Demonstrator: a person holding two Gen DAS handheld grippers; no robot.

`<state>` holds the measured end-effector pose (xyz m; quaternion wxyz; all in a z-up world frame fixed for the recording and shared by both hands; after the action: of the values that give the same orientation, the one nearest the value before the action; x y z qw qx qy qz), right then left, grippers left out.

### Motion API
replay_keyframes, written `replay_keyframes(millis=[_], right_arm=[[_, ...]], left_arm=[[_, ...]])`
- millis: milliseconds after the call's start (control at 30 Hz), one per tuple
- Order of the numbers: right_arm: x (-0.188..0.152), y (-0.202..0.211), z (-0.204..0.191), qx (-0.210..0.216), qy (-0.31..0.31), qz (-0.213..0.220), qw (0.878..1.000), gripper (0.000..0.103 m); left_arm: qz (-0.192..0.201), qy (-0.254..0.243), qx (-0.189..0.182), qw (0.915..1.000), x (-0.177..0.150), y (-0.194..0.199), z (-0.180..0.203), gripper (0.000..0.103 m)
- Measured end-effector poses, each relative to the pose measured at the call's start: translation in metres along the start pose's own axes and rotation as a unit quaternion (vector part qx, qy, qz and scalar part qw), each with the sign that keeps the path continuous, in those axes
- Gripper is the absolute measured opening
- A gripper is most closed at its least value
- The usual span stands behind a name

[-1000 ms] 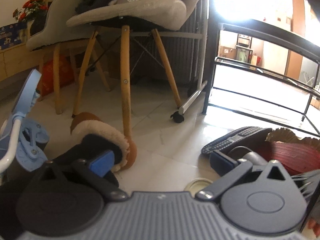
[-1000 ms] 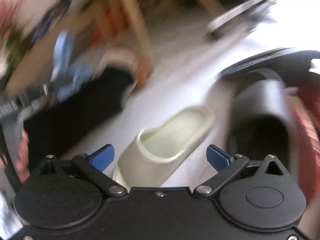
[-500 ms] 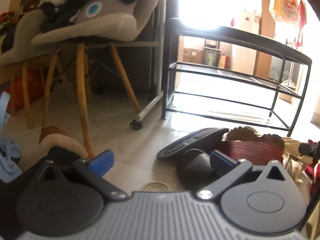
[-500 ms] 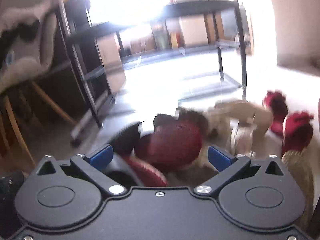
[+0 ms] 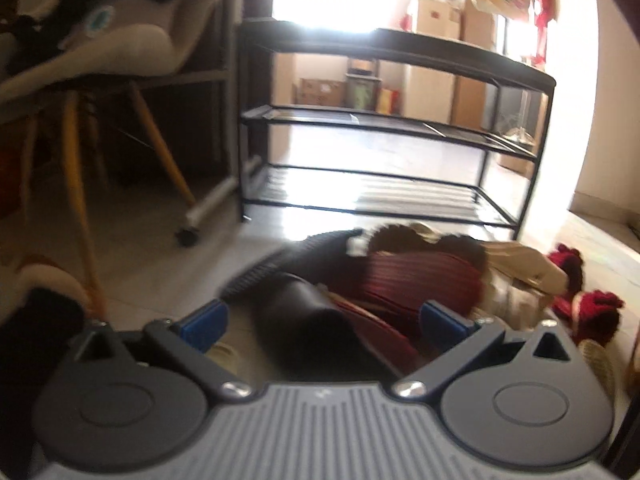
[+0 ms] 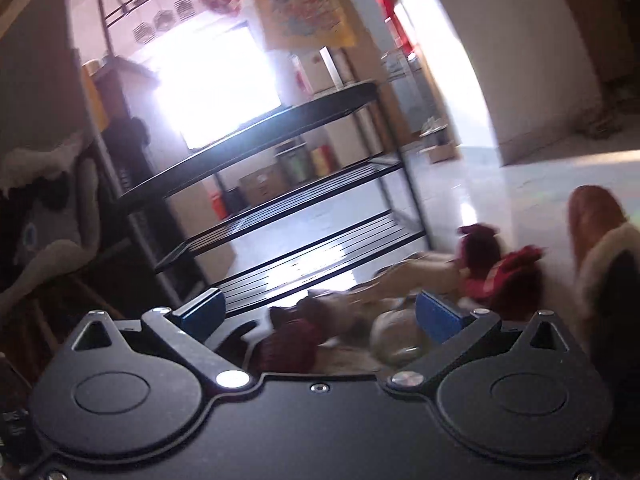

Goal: Organize scattered shoes
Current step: 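Move the left tool back toward the shoe heap by the rack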

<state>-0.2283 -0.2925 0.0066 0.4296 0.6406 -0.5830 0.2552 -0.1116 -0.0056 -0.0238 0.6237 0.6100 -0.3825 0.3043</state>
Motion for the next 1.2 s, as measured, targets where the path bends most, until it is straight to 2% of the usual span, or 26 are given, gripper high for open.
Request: replay_keyframes(millis=[333, 600, 800, 967, 1200], right_arm=[[0.027, 0.035, 0.049, -0.017, -0.038, 0.044, 0.998, 0.103], [0.037, 0.039, 0.085, -0.029, -0.071, 0.054, 0.996, 0.103], [0.050, 0.040, 0.097, -0.030, -0.113, 0.044, 0.992, 0.103], [0.079, 0.062, 0.085, -0.053, -0.062, 0.041, 0.996, 0.103], [0.115, 0.099, 0.084, -0.076, -0.050, 0.063, 0.994, 0.103]], left_arm=[[-0.028, -0.044, -0.047, 0.9975, -0.004, -0.020, 0.096, 0.103], [-0.020, -0.087, -0.081, 0.9927, -0.008, -0.034, 0.158, 0.102], [-0.013, -0.125, -0.091, 0.9880, -0.012, -0.043, 0.183, 0.102], [-0.018, -0.115, -0.098, 0.9883, -0.009, -0.047, 0.189, 0.102], [-0.034, -0.109, -0.121, 0.9861, -0.013, -0.045, 0.206, 0.102]])
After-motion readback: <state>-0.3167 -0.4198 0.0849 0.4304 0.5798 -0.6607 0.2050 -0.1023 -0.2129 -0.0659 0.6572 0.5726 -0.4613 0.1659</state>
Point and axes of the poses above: each gripper's, at about its wrist camera, not at the fingertips, and y roughly against the way its jaws point, z to its right, x to its top, the point moved 2 cm from there along -y, roughly the way its jaws point, and after that the axes turned 8 degrees about -y, right-handed, at the moved point
